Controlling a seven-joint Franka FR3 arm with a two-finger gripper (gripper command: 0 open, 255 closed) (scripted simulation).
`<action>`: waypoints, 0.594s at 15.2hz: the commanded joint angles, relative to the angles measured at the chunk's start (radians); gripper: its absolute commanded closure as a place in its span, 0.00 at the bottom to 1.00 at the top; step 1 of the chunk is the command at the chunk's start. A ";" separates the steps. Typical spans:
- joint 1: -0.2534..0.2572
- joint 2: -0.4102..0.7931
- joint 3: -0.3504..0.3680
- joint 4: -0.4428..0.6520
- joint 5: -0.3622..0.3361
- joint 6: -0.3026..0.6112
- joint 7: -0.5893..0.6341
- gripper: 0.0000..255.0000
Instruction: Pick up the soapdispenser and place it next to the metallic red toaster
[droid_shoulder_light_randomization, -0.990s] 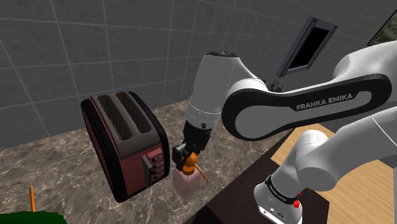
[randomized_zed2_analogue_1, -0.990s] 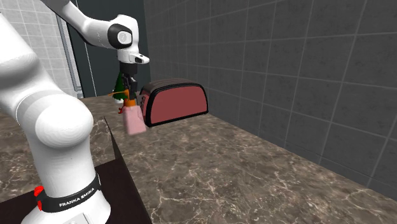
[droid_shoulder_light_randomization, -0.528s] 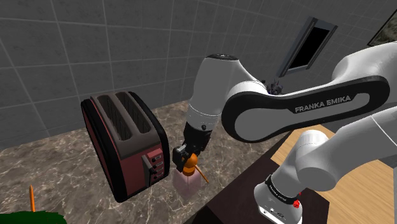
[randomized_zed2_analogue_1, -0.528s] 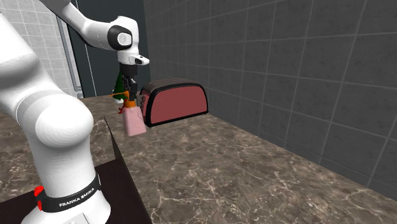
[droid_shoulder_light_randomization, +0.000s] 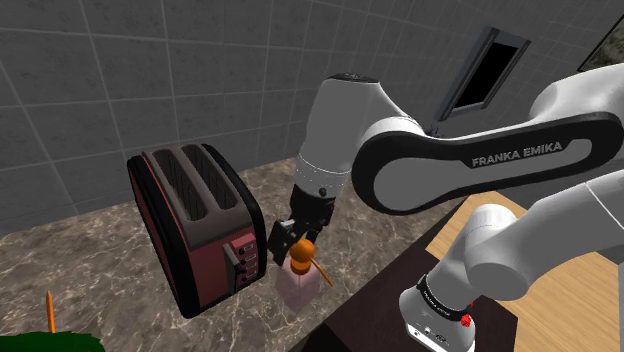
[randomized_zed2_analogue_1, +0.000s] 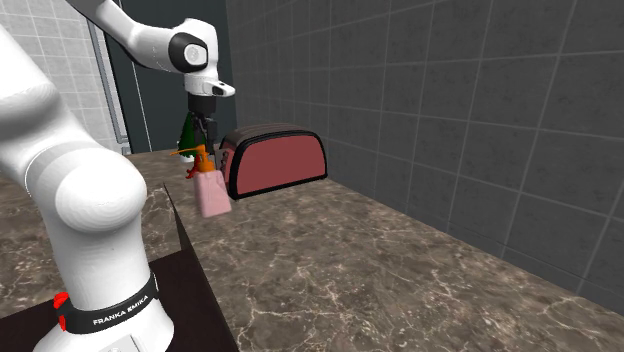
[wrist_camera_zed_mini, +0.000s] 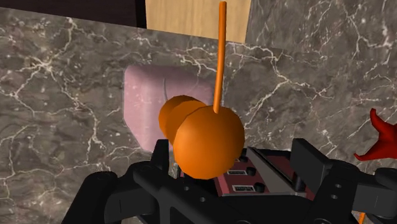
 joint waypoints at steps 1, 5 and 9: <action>-0.003 -0.031 -0.022 0.037 -0.008 -0.070 -0.001 0.00; -0.004 -0.040 -0.032 0.055 -0.012 -0.099 -0.001 0.00; -0.004 -0.040 -0.032 0.055 -0.012 -0.099 -0.001 0.00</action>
